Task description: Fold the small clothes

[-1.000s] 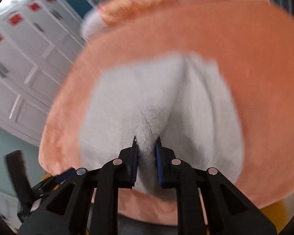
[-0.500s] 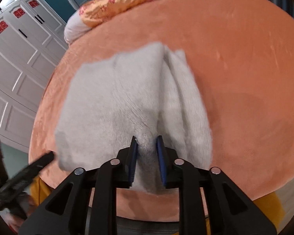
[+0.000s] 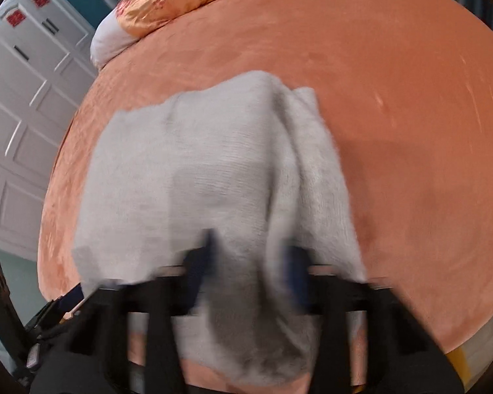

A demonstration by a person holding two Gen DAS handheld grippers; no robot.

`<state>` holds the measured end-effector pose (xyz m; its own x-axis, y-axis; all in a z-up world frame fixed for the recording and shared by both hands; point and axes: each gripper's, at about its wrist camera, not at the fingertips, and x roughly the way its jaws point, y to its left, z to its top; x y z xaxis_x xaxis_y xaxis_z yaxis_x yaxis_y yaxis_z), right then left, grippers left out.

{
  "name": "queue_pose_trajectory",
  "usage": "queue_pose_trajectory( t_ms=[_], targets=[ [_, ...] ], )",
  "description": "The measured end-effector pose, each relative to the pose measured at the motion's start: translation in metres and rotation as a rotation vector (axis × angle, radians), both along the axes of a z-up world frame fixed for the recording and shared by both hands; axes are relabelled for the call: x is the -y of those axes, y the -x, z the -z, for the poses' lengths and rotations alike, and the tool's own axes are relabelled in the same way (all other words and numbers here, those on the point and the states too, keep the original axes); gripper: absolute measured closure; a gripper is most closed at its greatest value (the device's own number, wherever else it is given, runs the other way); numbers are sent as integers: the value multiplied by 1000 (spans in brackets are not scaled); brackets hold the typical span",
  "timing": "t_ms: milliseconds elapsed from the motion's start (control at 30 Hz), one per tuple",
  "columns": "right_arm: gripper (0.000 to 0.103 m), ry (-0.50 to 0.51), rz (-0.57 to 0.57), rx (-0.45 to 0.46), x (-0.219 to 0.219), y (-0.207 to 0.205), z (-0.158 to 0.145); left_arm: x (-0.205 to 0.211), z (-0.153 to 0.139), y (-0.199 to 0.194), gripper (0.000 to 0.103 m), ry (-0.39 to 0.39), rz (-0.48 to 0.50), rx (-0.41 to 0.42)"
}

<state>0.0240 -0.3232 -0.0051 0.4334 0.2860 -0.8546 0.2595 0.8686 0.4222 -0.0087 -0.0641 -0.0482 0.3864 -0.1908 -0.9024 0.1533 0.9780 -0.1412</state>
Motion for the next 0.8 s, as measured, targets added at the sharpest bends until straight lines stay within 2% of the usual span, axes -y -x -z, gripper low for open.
queue_pose_trajectory(
  t_ms=[100,167,233,267,333,367,433,500,600,700,733,800],
  targets=[
    [86,-25,-20,217,4,14,-66,-1,-27,8,34,75,-3,56],
    [86,6,-30,298,8,25,-88,0,-40,13,33,100,7,91],
    [85,83,-21,247,16,23,-70,6,-39,13,32,83,22,100],
    [85,98,-12,143,24,16,-36,11,-32,10,32,53,33,86],
    [85,65,-1,-38,37,10,28,18,-9,2,32,-19,32,36],
    [83,48,6,-38,40,14,38,20,3,-1,31,-33,31,4],
    [81,-9,39,-16,48,19,34,17,16,-4,30,-34,11,-30],
    [77,-24,54,-12,51,21,23,14,20,-5,29,-32,1,-29],
    [76,71,88,41,47,34,-10,18,17,-2,29,-61,23,-8],
    [76,85,85,115,37,49,-38,17,11,3,29,-52,22,-2],
    [76,87,70,117,33,53,-40,15,10,3,29,-46,21,-5],
    [77,105,10,66,10,54,-27,13,5,7,30,-24,13,-10]
  ],
)
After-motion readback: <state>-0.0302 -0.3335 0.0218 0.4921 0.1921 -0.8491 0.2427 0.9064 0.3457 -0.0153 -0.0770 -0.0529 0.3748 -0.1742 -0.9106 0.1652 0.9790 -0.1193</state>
